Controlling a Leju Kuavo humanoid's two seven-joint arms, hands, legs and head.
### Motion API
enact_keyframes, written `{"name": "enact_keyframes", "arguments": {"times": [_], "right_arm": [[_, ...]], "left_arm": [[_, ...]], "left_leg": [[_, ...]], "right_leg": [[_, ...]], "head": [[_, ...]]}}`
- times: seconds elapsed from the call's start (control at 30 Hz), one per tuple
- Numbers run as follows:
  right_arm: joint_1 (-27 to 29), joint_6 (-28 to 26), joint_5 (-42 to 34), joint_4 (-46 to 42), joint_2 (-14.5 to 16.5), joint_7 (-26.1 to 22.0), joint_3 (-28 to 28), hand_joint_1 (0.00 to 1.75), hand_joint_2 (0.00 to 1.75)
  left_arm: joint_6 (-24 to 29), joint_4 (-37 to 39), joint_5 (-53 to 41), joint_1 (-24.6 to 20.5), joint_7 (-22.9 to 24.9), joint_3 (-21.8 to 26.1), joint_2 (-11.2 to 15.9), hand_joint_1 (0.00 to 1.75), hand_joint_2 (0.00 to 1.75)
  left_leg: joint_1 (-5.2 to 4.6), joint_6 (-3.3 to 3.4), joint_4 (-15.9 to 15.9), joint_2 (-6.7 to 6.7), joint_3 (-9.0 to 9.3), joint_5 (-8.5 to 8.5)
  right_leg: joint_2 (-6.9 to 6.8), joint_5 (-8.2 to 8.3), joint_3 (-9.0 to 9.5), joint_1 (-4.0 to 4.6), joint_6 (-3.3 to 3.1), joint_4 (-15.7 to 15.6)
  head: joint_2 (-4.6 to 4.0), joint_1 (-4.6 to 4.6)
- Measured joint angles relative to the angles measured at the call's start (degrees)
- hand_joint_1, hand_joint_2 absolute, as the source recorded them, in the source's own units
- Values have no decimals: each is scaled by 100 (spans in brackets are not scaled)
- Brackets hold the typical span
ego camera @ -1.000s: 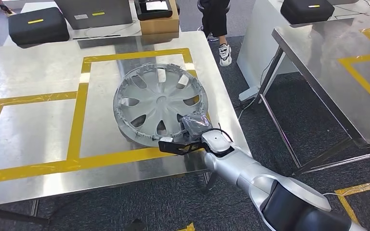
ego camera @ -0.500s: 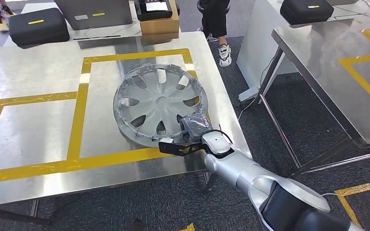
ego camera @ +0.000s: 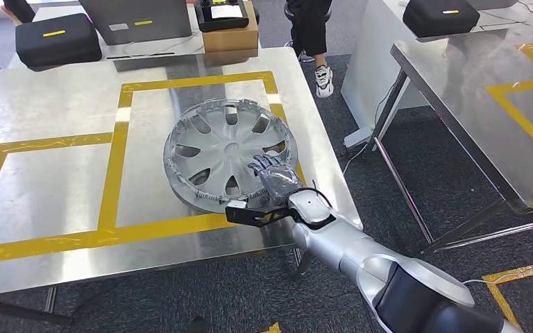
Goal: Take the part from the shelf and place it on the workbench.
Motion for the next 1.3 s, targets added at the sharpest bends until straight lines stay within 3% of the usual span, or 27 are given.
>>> {"name": "enact_keyframes", "arguments": {"times": [0.5,0.73,0.9,1.07,1.3], "right_arm": [[10,-54,-30,-14,30,-77,-21,0,175],[32,-631,-1175,-232,91,-918,-299,0,175],[1,-729,-2316,-1191,60,-1036,-635,0,175],[227,-1151,-4092,-3480,-356,-994,-1194,0,175],[412,-1273,-4410,-4890,-732,-859,-1558,0,175]], "left_arm": [[2,0,-3,0,-14,-1,2,0,175],[23,2,29,12,-28,1,21,0,175],[100,7,125,34,-107,9,63,0,175],[298,13,331,120,-297,76,127,0,175],[345,20,376,191,-339,108,166,0,175]], "left_leg": [[-1,0,0,-1,6,0],[-1,0,0,32,1,0],[-1,0,0,51,0,0],[-1,1,0,14,-2,-1],[-2,1,1,-30,-12,-1]], "right_leg": [[0,0,7,-1,0,0],[2,3,5,0,2,3],[3,2,-1,1,1,4],[-4,-1,-6,0,0,2],[-19,-5,-5,-2,2,-4]], "head": [[1,0],[1,1],[1,-2],[1,-8],[1,-2]]}}
